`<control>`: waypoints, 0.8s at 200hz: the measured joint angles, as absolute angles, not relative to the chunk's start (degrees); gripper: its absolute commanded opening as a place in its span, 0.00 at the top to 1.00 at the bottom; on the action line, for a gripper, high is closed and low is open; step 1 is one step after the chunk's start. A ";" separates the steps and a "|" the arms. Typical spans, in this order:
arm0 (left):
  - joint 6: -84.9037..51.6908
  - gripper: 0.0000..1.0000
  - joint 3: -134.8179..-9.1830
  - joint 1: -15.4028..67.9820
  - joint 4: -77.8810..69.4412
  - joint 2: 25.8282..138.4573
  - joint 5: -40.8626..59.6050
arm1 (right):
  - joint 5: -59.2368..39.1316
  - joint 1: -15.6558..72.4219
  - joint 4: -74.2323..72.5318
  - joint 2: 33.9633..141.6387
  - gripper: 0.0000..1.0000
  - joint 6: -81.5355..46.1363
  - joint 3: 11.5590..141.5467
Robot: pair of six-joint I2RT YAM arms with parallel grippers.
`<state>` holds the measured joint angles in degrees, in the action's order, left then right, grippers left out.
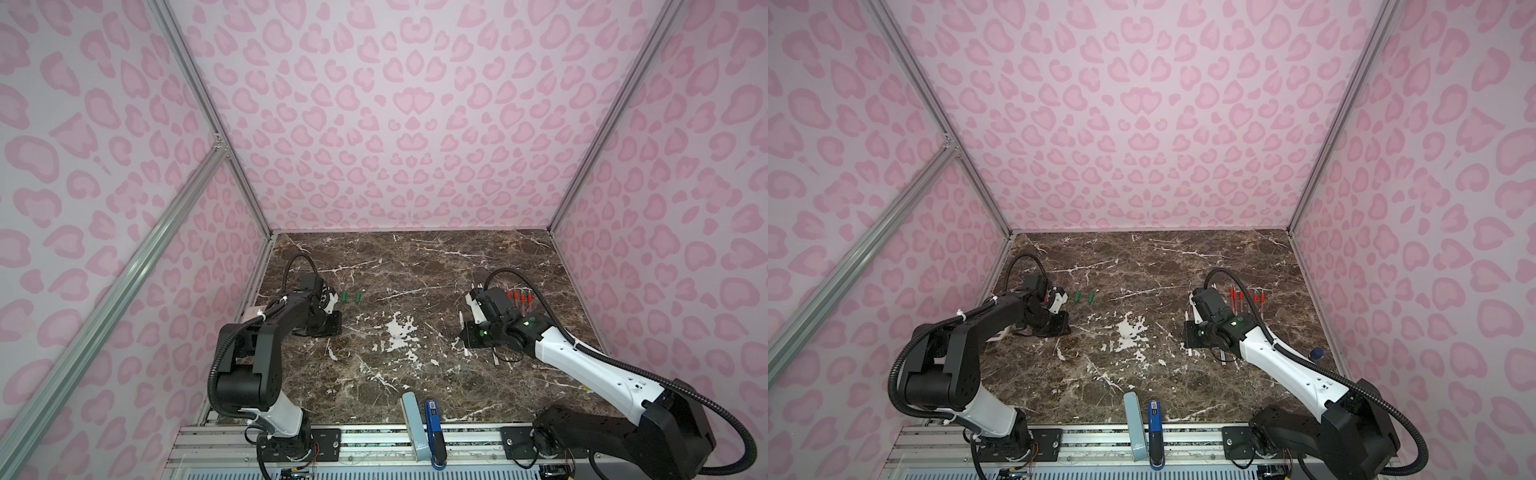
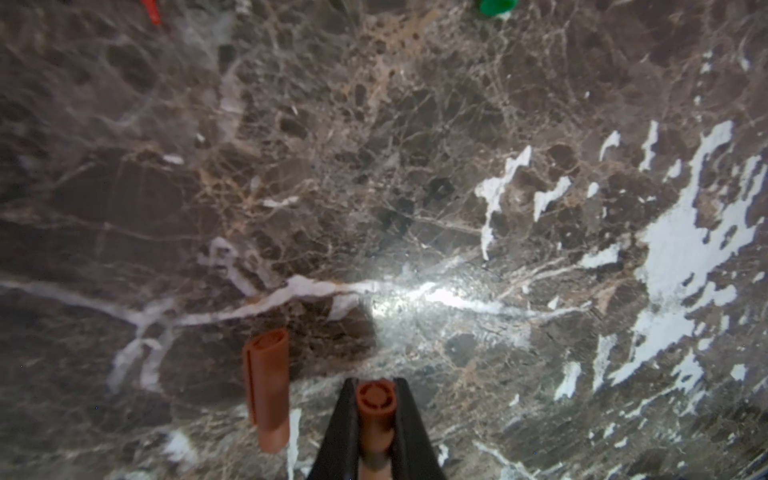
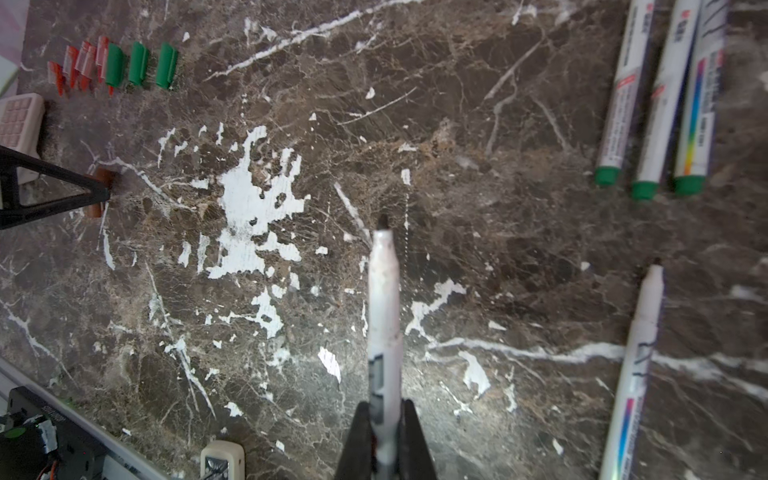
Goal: Open the pen caps
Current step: 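Lower the brown cap beside the other brown cap while right places marker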
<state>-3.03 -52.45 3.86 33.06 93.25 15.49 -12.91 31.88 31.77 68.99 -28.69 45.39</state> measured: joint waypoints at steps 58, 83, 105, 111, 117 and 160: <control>-3.90 0.74 -52.84 3.90 33.34 93.95 13.04 | -12.01 28.69 34.04 67.61 1.00 -27.70 42.70; -4.19 0.69 -53.19 3.97 33.74 93.41 12.64 | -11.99 27.59 34.63 68.36 1.00 -27.20 42.61; -4.62 0.65 -53.21 4.10 33.78 91.20 12.73 | -11.42 26.96 34.98 68.90 1.00 -26.37 42.54; -4.78 0.65 -53.19 4.12 33.80 90.50 12.86 | -11.42 26.85 35.22 69.14 1.00 -26.33 42.57; -4.78 0.59 -53.15 4.21 33.85 89.60 12.97 | -11.38 26.76 35.66 69.38 1.00 -26.17 42.65; -4.40 0.39 -49.95 4.40 32.91 79.48 14.50 | -10.00 25.39 36.51 70.57 1.00 -25.69 42.50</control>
